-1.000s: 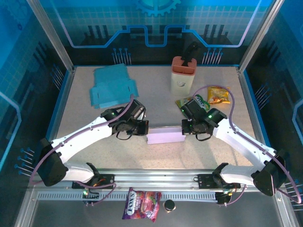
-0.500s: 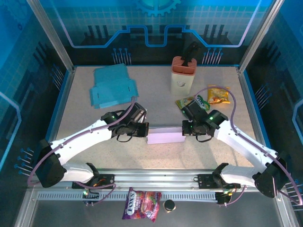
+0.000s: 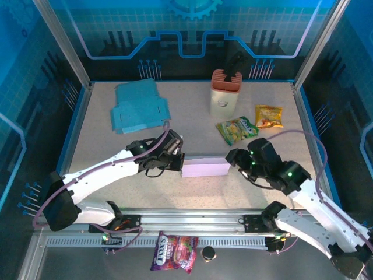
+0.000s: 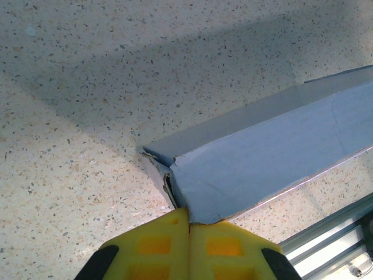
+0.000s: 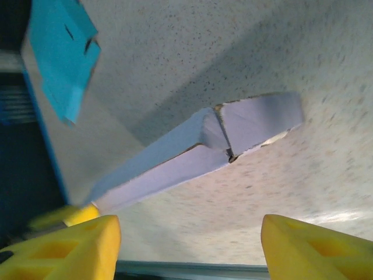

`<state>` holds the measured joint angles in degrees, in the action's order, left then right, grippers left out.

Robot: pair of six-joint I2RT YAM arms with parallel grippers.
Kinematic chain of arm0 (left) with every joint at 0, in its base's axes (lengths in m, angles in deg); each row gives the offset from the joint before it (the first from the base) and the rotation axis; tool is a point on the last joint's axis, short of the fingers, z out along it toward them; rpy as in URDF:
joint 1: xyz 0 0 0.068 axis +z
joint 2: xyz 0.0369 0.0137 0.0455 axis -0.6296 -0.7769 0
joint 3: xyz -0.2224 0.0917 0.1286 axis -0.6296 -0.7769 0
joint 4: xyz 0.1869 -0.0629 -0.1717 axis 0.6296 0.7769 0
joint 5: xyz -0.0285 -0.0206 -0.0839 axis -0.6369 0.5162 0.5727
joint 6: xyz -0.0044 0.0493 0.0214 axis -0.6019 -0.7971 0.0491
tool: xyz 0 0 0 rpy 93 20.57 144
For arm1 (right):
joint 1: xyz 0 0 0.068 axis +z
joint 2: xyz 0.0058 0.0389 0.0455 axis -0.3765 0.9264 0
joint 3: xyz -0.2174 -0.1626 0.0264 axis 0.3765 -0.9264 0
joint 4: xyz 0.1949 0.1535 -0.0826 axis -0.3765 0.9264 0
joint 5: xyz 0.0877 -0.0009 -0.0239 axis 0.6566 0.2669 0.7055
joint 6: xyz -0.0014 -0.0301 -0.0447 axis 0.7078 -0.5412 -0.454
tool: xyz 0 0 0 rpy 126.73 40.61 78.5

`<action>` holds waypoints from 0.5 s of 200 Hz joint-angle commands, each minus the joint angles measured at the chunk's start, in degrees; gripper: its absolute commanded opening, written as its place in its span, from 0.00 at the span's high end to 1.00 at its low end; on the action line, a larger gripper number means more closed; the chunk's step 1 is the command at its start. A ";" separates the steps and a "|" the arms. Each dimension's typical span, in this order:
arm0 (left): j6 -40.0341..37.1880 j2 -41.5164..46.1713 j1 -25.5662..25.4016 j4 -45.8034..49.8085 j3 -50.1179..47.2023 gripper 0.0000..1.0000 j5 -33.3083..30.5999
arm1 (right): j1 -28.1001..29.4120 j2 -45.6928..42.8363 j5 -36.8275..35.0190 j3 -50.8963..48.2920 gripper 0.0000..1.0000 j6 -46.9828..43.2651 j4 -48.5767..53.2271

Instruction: Fold the paper box

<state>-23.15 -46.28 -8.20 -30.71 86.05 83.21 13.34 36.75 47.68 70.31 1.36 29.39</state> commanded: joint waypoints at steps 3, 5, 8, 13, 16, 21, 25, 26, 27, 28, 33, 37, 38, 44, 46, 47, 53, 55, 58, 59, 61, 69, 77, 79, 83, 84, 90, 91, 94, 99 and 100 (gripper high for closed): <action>-1.22 -1.28 -0.77 5.17 -1.55 1.00 -0.21 | -1.71 -0.66 3.15 -4.55 0.33 18.40 -11.57; -1.20 -1.29 -0.77 5.14 -1.53 1.00 -0.24 | -1.89 -0.66 3.31 -4.69 0.33 18.69 -11.83; -1.22 -1.36 -0.79 5.14 -1.48 1.00 -0.23 | -2.20 -0.59 3.58 -4.80 0.33 18.91 -12.11; -1.30 -1.38 -0.78 5.18 -1.44 1.00 -0.18 | -2.81 -0.52 3.89 -4.97 0.33 19.14 -12.47; -1.31 -1.36 -0.79 5.14 -1.38 1.00 -0.17 | -3.26 -0.49 4.24 -5.11 0.33 19.07 -12.81; -1.31 -1.38 -0.77 5.19 -1.35 1.00 -0.27 | -3.75 -0.34 4.52 -5.19 0.33 18.92 -13.12; -1.30 -1.38 -0.81 5.20 -1.35 1.00 -0.29 | -4.16 -0.32 4.71 -5.22 0.33 18.63 -13.30; -1.26 -1.38 -0.79 5.16 -1.35 1.00 -0.27 | -4.26 -0.27 4.74 -5.26 0.33 18.55 -13.32; -1.24 -1.38 -0.78 5.15 -1.35 1.00 -0.30 | -4.43 -0.25 4.80 -5.28 0.33 18.51 -13.33; -1.28 -1.38 -0.82 5.14 -1.35 1.00 -0.32 | -4.52 -0.24 4.82 -5.33 0.33 18.44 -13.34; -1.30 -1.37 -0.77 5.18 -1.35 1.00 -0.28 | -5.03 -0.15 5.06 -5.45 0.33 18.20 -13.56; -1.32 -1.31 -0.78 5.16 -1.39 1.00 -0.32 | -5.48 -0.16 5.34 -5.70 0.33 18.14 -13.80; -1.36 -1.26 -0.77 5.19 -1.37 1.00 -0.28 | -5.57 -0.15 5.41 -5.76 0.33 18.13 -13.97; -1.35 -1.29 -0.80 5.18 -1.35 1.00 -0.31 | -6.21 -0.14 5.82 -6.47 0.33 18.25 -14.85; -1.39 -1.29 -0.82 5.19 -1.31 1.00 -0.33 | -6.33 -0.14 6.06 -6.71 0.33 18.28 -15.24; -1.39 -1.33 -0.84 5.20 -1.33 1.00 -0.33 | -6.39 -0.14 6.16 -6.84 0.33 18.37 -15.39; -1.34 -1.40 -0.85 5.29 -1.30 1.00 -0.22 | -7.10 -0.14 6.76 -7.57 0.33 18.81 -16.17; -1.32 -1.38 -0.85 5.24 -1.27 1.00 -0.18 | -7.19 -0.14 6.96 -7.80 0.33 18.97 -16.38; -1.43 -1.38 -0.85 5.22 -1.26 1.00 -0.21 | -7.39 -0.10 7.25 -8.15 0.34 19.17 -16.58; -1.42 -1.38 -0.85 5.22 -1.26 1.00 -0.23 | -7.45 -0.12 7.33 -8.22 0.34 19.21 -16.68; -1.38 -1.38 -0.88 5.24 -1.26 1.00 -0.24 | -7.52 -0.13 7.43 -8.49 0.34 19.40 -16.86; -1.40 -1.45 -0.85 5.22 -1.18 1.00 -0.12 | -7.84 -0.22 7.78 -9.40 0.35 19.77 -17.82; -1.48 -1.48 -0.86 5.22 -1.09 1.00 -0.09 | -8.04 -0.16 8.19 -10.07 0.36 20.03 -18.00; -1.46 -1.49 -0.86 5.22 -1.04 1.00 -0.14 | -8.06 -0.14 8.30 -10.18 0.36 20.04 -17.96; -1.46 -1.54 -0.89 5.26 -1.02 1.00 -0.09 | -8.11 -0.14 8.57 -10.47 0.37 20.18 -18.05; -1.43 -1.55 -0.91 5.29 -1.01 1.00 -0.13 | -8.12 -0.14 8.60 -10.52 0.37 20.15 -18.07; -1.48 -1.56 -0.87 5.33 -0.87 1.00 -0.22 | -8.15 -0.06 9.02 -10.89 0.38 20.20 -18.08; -1.48 -1.56 -0.86 5.32 -0.89 1.00 -0.19 | -8.18 -0.06 9.09 -10.99 0.38 20.21 -18.04; -1.49 -1.62 -0.86 5.31 -0.91 1.00 -0.18 | -8.16 -0.05 9.27 -11.13 0.38 20.23 -17.94; -1.42 -1.64 -0.85 5.31 -0.82 1.00 -0.24 | -8.21 -0.09 9.56 -11.39 0.38 20.39 -17.76; -1.45 -1.64 -0.85 5.31 -0.82 1.00 -0.20 | -8.22 -0.12 9.63 -11.46 0.38 20.44 -17.71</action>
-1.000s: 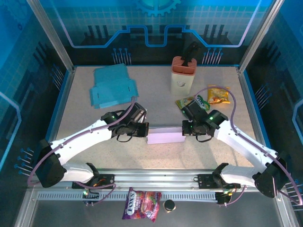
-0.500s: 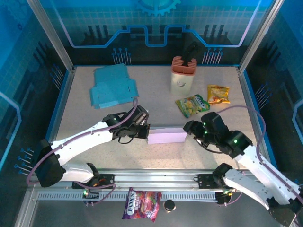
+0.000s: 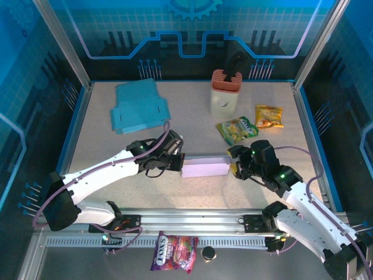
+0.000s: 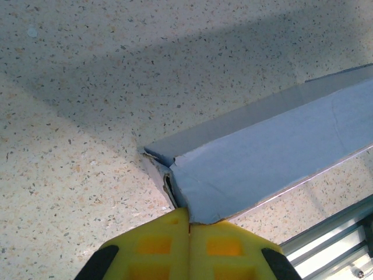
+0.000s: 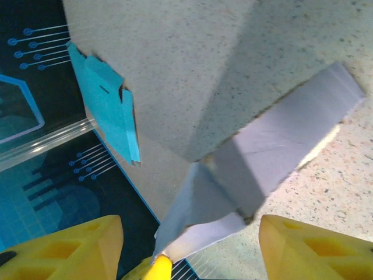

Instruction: Fold the paper box

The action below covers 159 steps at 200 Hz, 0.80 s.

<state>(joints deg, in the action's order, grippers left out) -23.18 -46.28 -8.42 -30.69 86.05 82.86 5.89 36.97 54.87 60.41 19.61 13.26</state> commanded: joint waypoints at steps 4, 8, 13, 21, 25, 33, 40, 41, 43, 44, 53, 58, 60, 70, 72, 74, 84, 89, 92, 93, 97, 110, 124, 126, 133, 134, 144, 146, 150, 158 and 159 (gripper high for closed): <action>-1.46 -1.68 -0.64 5.29 -0.76 1.00 0.13 | -0.76 -0.40 2.49 -1.77 0.38 2.24 -1.53; -1.47 -1.72 -0.66 5.29 -0.74 1.00 0.18 | -0.75 -0.49 2.50 -2.04 0.39 2.23 -1.69; -1.42 -1.73 -0.66 5.29 -0.73 1.00 0.21 | -0.76 -0.60 2.36 -2.28 0.40 2.15 -1.70; -1.43 -1.82 -0.64 5.29 -0.65 1.00 0.22 | -0.85 -0.83 2.16 -2.63 0.43 2.18 -1.62; -1.42 -1.82 -0.68 5.29 -0.65 1.00 0.27 | -0.93 -0.88 2.15 -2.82 0.45 2.16 -1.73; -1.38 -1.82 -0.65 5.30 -0.56 1.00 0.27 | -1.02 -0.88 2.06 -3.18 0.47 1.96 -1.91; -1.32 -1.82 -0.64 5.39 -0.46 1.00 0.28 | -1.26 -0.88 2.14 -3.53 0.49 1.78 -2.03; -1.35 -1.82 -0.64 5.43 -0.51 1.00 0.32 | -1.28 -0.88 2.10 -3.55 0.49 1.79 -2.00; -1.37 -1.79 -0.64 5.45 -0.48 1.00 0.33 | -1.38 -0.88 2.13 -3.61 0.50 1.70 -1.93; -1.37 -1.81 -0.68 5.45 -0.47 1.00 0.30 | -1.42 -0.88 2.18 -3.63 0.50 1.62 -1.99; -1.46 -1.75 -0.65 5.47 -0.30 1.00 0.28 | -1.70 -0.72 2.30 -4.06 0.52 1.19 -2.14; -1.45 -1.73 -0.65 5.51 -0.21 1.00 0.29 | -1.81 -0.63 2.43 -4.36 0.53 1.01 -2.18; -1.46 -1.73 -0.68 5.52 -0.21 1.00 0.28 | -1.88 -0.62 2.41 -4.36 0.53 0.94 -2.22; -1.36 -1.56 -0.67 5.55 -0.05 1.00 0.27 | -2.22 -0.46 2.58 -4.94 0.55 0.61 -2.48; -1.37 -1.56 -0.64 5.55 -0.04 1.00 0.34 | -2.25 -0.45 2.63 -5.01 0.56 0.53 -2.55; -1.33 -1.55 -0.64 5.62 -0.03 1.00 0.38 | -2.30 -0.44 2.60 -5.05 0.57 0.53 -2.62; -1.05 -1.27 -0.68 5.73 0.19 1.00 0.67 | -2.43 -0.36 2.50 -5.28 0.59 0.24 -2.37; -0.75 -1.09 -0.65 5.84 0.27 1.00 0.82 | -2.54 -0.25 2.50 -5.32 0.60 0.02 -2.17; -0.54 -0.90 -0.70 5.82 0.31 0.97 0.94 | -2.52 -0.19 2.50 -5.39 0.61 -0.01 -2.09; -0.48 -0.88 -0.67 5.86 0.36 0.96 1.00 | -2.61 -0.18 2.50 -5.40 0.61 -0.03 -2.07; -0.15 -0.52 -0.64 5.84 0.48 0.92 1.25 | -2.60 -0.10 2.50 -5.42 0.61 -0.25 -1.98; 1.80 1.12 -0.56 5.87 0.89 0.79 1.96 | -2.61 0.30 2.57 -5.39 0.62 -1.01 -1.41; 4.74 3.70 0.44 5.45 1.19 0.72 3.56 | -2.61 0.64 2.60 -5.34 0.62 -1.53 -0.61; 5.12 4.07 0.73 5.28 1.13 0.72 3.95 | -2.61 0.62 2.66 -5.40 0.62 -1.61 -0.50; 6.93 5.40 1.87 4.71 1.05 0.69 5.51 | -2.61 0.59 2.67 -5.42 0.63 -1.85 -0.03; 7.17 5.52 2.07 4.65 1.04 0.69 5.75 | -2.61 0.56 2.67 -5.37 0.63 -1.87 0.06; 9.42 6.97 4.38 3.63 0.70 0.67 8.51 | -2.61 0.44 2.51 -5.33 0.64 -2.14 1.02; 9.82 7.15 4.86 3.29 0.55 0.66 9.08 | -2.61 0.39 2.43 -5.39 0.64 -2.15 1.18; 10.69 7.65 5.84 2.65 0.30 0.66 10.40 | -2.61 0.35 2.42 -5.40 0.64 -2.29 1.52; 12.66 8.17 7.88 1.10 -0.43 0.65 13.03 | -2.61 0.28 2.24 -5.37 0.65 -2.42 2.33; 12.89 8.23 8.10 0.91 -0.54 0.65 13.33 | -2.57 0.31 2.24 -5.39 0.65 -2.42 2.38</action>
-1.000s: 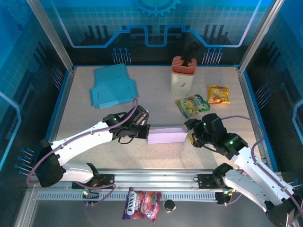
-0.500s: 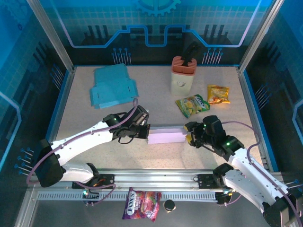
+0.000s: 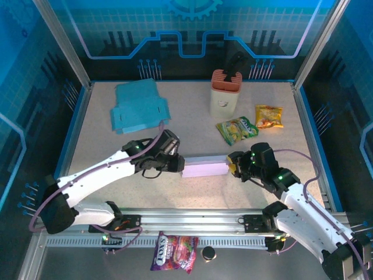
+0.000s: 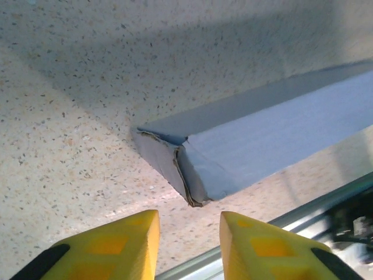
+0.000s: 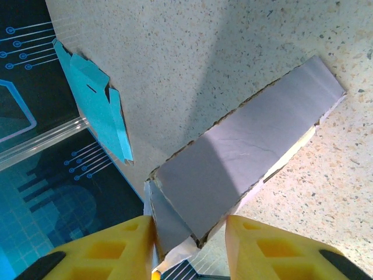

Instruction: Fold the paper box

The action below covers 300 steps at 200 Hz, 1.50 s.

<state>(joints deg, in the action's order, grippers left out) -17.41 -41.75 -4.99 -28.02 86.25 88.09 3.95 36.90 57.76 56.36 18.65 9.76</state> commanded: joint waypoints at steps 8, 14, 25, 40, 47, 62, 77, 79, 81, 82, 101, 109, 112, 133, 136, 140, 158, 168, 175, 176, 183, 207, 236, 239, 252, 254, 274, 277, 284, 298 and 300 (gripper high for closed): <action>9.07 3.72 6.49 -3.47 -1.71 0.65 10.70 | -0.67 0.46 -0.65 -1.38 0.65 -1.63 6.27; 10.40 3.41 7.63 -4.57 -2.40 0.65 12.58 | -0.71 0.57 -0.65 -1.68 0.65 -1.64 6.43; 11.89 2.62 8.75 -5.95 -3.01 0.65 14.81 | -0.63 0.89 -0.56 -1.92 0.65 -1.64 6.57; 11.94 0.89 8.80 -5.55 -2.79 0.65 15.83 | -0.67 1.38 -0.66 -1.91 0.65 -1.73 6.63; 11.84 0.28 8.85 -5.38 -2.89 0.65 16.12 | -0.64 1.56 -0.74 -1.84 0.65 -1.77 6.72; 12.36 -0.34 8.88 -5.91 -3.84 0.65 17.10 | -0.66 1.82 -0.82 -1.57 0.65 -1.81 6.85; 12.69 -1.08 8.93 -6.02 -4.51 0.65 18.13 | -0.71 1.99 -0.88 -1.37 0.65 -1.90 7.35; 12.60 -1.18 8.87 -5.89 -4.53 0.65 18.12 | -0.68 2.04 -0.91 -1.44 0.65 -1.90 7.40; 12.55 -1.29 8.92 -5.66 -4.53 0.65 18.13 | -0.67 2.05 -0.94 -1.37 0.65 -1.90 7.48; 12.55 -1.31 8.89 -5.52 -4.49 0.65 18.06 | -0.75 2.02 -0.97 -1.37 0.65 -1.90 7.50; 12.61 -1.33 9.07 -5.87 -5.29 0.65 17.77 | -0.69 1.86 -0.83 -1.40 0.65 -2.00 7.92; 13.03 -1.24 9.16 -7.02 -5.82 0.65 17.82 | -0.66 1.74 -0.83 -1.46 0.65 -2.10 8.12; 13.23 -1.29 9.28 -7.44 -6.05 0.65 17.89 | -0.62 1.69 -0.83 -1.54 0.65 -2.12 8.12; 14.02 -1.45 9.26 -8.91 -5.94 0.65 17.67 | -0.65 1.30 -0.82 -1.93 0.66 -2.04 8.61; 14.21 -1.36 9.24 -9.04 -5.86 0.65 17.57 | -0.66 1.22 -0.78 -1.90 0.66 -2.02 8.64; 14.48 -1.17 9.23 -9.22 -5.85 0.65 17.39 | -0.71 1.20 -0.82 -1.90 0.66 -1.99 8.75; 15.79 -0.09 9.51 -9.62 -6.05 0.65 16.72 | -0.67 1.03 -1.01 -1.90 0.66 -1.99 8.74; 16.67 0.40 9.70 -10.51 -6.66 0.65 16.97 | -0.66 1.09 -1.00 -1.79 0.66 -1.93 8.78; 17.22 0.58 9.80 -11.18 -7.11 0.66 17.41 | -0.67 1.19 -1.00 -1.79 0.66 -1.90 8.74; 17.25 0.55 9.81 -11.27 -7.18 0.66 17.44 | -0.67 1.20 -1.00 -1.80 0.66 -1.90 8.78; 17.37 0.44 9.80 -11.53 -7.46 0.66 17.79 | -0.67 1.21 -1.01 -1.78 0.66 -1.90 8.74; 17.02 -0.79 9.83 -11.55 -8.34 0.68 18.65 | -0.66 1.38 -0.88 -1.72 0.66 -1.99 8.93; 16.39 -1.54 9.86 -12.26 -9.92 0.70 19.11 | -0.66 1.47 -0.82 -1.44 0.67 -1.96 10.28; 16.25 -1.65 9.87 -12.19 -10.02 0.70 19.08 | -0.69 1.47 -0.78 -1.45 0.67 -1.91 10.44; 15.56 -1.89 9.90 -12.27 -11.03 0.71 19.14 | -0.64 1.55 -0.92 -1.35 0.68 -1.74 11.47; 15.54 -1.91 9.84 -12.31 -11.21 0.71 19.14 | -0.77 1.55 -0.92 -1.37 0.68 -1.71 11.64; 14.18 -2.27 9.81 -12.15 -12.67 0.74 18.80 | -0.75 2.10 -0.83 -1.04 0.70 -1.44 13.97; 13.87 -2.30 9.76 -11.91 -12.81 0.74 18.59 | -0.73 2.23 -0.83 -1.02 0.70 -1.45 14.38; 13.15 -2.30 9.76 -11.63 -13.18 0.75 18.28 | -0.75 2.56 -0.83 -0.77 0.70 -1.54 15.41; 11.91 -2.30 9.66 -11.07 -14.12 0.76 17.59 | -0.80 3.50 -0.67 -0.14 0.70 -1.96 17.87; 11.70 -2.30 9.69 -10.93 -14.18 0.76 17.41 | -0.83 3.67 -0.59 -0.03 0.70 -1.98 18.32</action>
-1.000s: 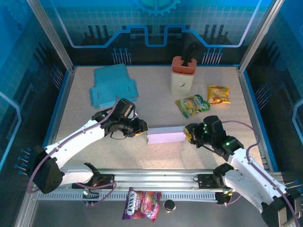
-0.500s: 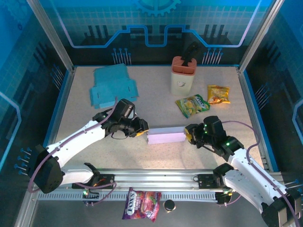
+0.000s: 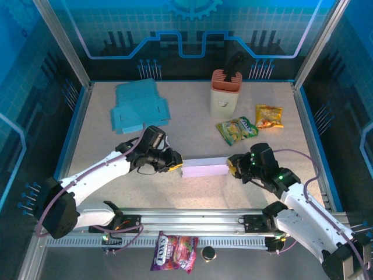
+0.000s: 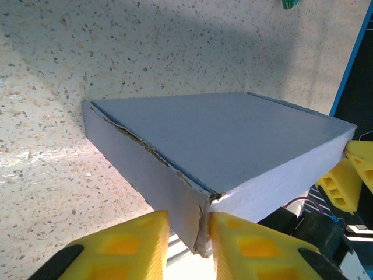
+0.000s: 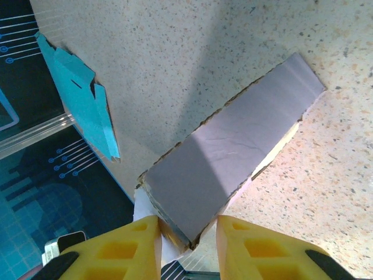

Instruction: Fold the paper box

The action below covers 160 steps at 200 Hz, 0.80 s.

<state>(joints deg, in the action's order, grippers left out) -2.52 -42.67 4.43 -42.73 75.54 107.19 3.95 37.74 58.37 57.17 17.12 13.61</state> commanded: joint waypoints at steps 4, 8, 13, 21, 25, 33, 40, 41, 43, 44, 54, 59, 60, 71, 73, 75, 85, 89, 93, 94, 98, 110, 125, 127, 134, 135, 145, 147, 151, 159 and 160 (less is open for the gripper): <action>-3.63 -1.45 0.19 4.08 -3.57 0.77 -1.92 | -0.84 3.24 -1.11 -0.49 0.70 -0.61 15.29; -4.09 -1.53 0.15 4.41 -3.67 0.77 -2.17 | -0.85 3.62 -1.02 -0.20 0.70 -0.72 16.22; -4.83 -1.68 0.07 4.98 -3.67 0.77 -2.56 | -0.88 4.04 -0.92 0.16 0.70 -0.89 17.33; -6.07 -1.98 -0.13 5.73 -3.67 0.77 -3.38 | -0.84 4.72 -0.83 0.60 0.70 -1.17 18.85; -6.54 -2.20 -0.24 6.06 -3.74 0.77 -3.70 | -0.84 5.12 -0.87 0.90 0.70 -1.27 19.62; -7.13 -2.64 -0.31 6.32 -3.99 0.78 -3.99 | -0.84 5.58 -1.03 1.43 0.70 -1.34 21.11; -7.50 -2.93 -0.49 6.28 -4.19 0.78 -4.02 | -0.92 5.91 -1.23 1.83 0.70 -1.50 22.11; -7.56 -2.99 -0.53 6.27 -4.28 0.78 -4.11 | -0.92 5.96 -1.25 1.89 0.70 -1.51 22.25; -7.63 -3.04 -0.58 6.26 -4.35 0.79 -4.12 | -0.93 6.03 -1.33 2.00 0.70 -1.58 22.53; -7.67 -3.09 -0.62 6.26 -4.36 0.79 -4.20 | -0.93 6.06 -1.38 2.02 0.70 -1.59 22.63; -7.92 -3.31 -0.78 6.30 -4.45 0.79 -4.44 | -0.97 6.39 -1.67 2.64 0.70 -1.86 23.58; -8.05 -3.45 -0.92 6.28 -4.29 0.79 -4.66 | -1.01 6.64 -1.77 2.92 0.70 -2.00 24.11; -8.05 -3.47 -0.92 6.27 -4.29 0.79 -4.73 | -1.01 6.72 -1.78 3.01 0.70 -2.02 24.21; -8.31 -3.66 -1.10 6.34 -4.12 0.80 -5.04 | -1.10 7.22 -1.75 3.70 0.69 -2.45 24.80; -8.32 -3.73 -1.10 6.34 -4.11 0.80 -5.10 | -1.21 7.32 -1.71 3.75 0.68 -2.54 24.77; -8.39 -3.75 -1.23 6.34 -4.06 0.80 -5.14 | -1.20 7.43 -1.66 3.87 0.68 -2.67 24.83; -8.50 -3.85 -1.32 6.26 -3.95 0.80 -5.36 | -1.28 7.87 -1.34 4.52 0.64 -3.37 24.80; -8.62 -3.84 -1.40 6.21 -3.93 0.80 -5.45 | -1.36 8.05 -1.27 4.95 0.63 -3.87 24.62; -8.59 -3.84 -1.50 6.17 -3.93 0.80 -5.53 | -1.37 8.17 -1.25 5.53 0.63 -4.52 24.31; -8.59 -3.84 -1.52 6.17 -3.89 0.81 -5.52 | -1.37 8.22 -1.21 5.67 0.63 -4.73 24.23; -8.59 -3.76 -1.56 6.09 -3.85 0.81 -5.63 | -1.35 8.36 -1.13 6.22 0.62 -5.47 23.80; -8.69 -3.50 -1.79 5.78 -3.84 0.81 -5.84 | -1.53 8.88 -0.40 8.19 0.60 -8.72 22.31; -9.10 -3.14 -2.01 5.73 -3.67 0.81 -6.37 | -1.63 9.57 0.52 11.32 0.56 -12.78 21.54; -9.15 -3.07 -2.11 5.68 -3.65 0.81 -6.45 | -1.63 9.59 0.65 11.70 0.56 -13.43 21.47; -9.33 -2.82 -2.25 5.57 -3.60 0.82 -6.70 | -1.67 9.56 0.91 13.34 0.54 -15.27 21.33; -9.35 -2.76 -2.24 5.56 -3.59 0.82 -6.72 | -1.70 9.54 0.92 13.53 0.54 -15.55 21.33; -9.53 -2.31 -2.47 5.25 -3.67 0.82 -7.07 | -1.63 9.26 1.02 15.84 0.52 -17.85 21.86; -9.55 -2.21 -2.54 5.19 -3.69 0.82 -7.13 | -1.70 9.21 1.09 16.26 0.51 -18.19 22.03; -9.62 -2.10 -2.52 5.05 -3.70 0.82 -7.23 | -1.87 9.12 1.06 17.28 0.51 -18.90 22.62; -9.80 -1.72 -2.74 4.81 -3.68 0.82 -7.51 | -2.20 8.99 1.32 19.09 0.49 -20.18 23.94; -9.90 -1.68 -2.75 4.79 -3.67 0.82 -7.56 | -2.27 8.99 1.39 19.26 0.49 -20.34 24.09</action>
<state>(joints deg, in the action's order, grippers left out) -10.13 -42.56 2.86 -44.83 74.95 105.03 2.92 47.37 59.62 70.83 3.88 31.21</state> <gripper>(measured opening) 0.186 0.493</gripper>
